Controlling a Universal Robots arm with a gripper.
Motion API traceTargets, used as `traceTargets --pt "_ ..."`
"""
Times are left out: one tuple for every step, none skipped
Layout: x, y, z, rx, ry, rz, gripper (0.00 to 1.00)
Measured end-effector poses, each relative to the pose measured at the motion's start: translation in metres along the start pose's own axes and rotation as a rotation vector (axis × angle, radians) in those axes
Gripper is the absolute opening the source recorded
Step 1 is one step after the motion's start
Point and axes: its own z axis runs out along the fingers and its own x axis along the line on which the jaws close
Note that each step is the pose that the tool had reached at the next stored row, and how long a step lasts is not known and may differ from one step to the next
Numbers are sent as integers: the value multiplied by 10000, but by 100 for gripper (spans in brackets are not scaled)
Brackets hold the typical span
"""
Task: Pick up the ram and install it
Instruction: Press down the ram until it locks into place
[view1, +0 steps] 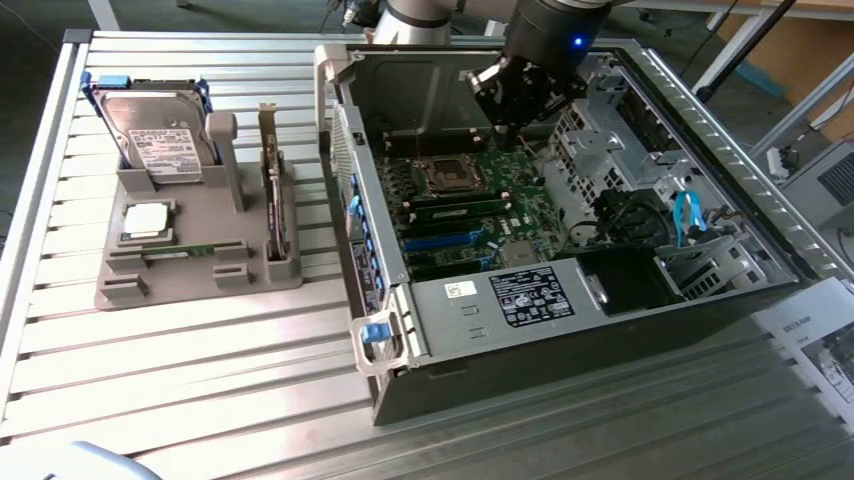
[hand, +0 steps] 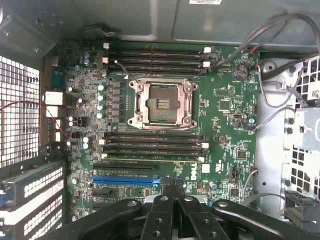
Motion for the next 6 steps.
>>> traceTargets --pt "0 0 0 0 0 6 10" --pt "0 0 0 0 0 6 10" --pt "0 0 0 0 0 7 10" --pt "0 0 0 0 0 6 10" --pt "0 0 0 0 0 6 10" --pt "0 0 0 0 0 6 10"
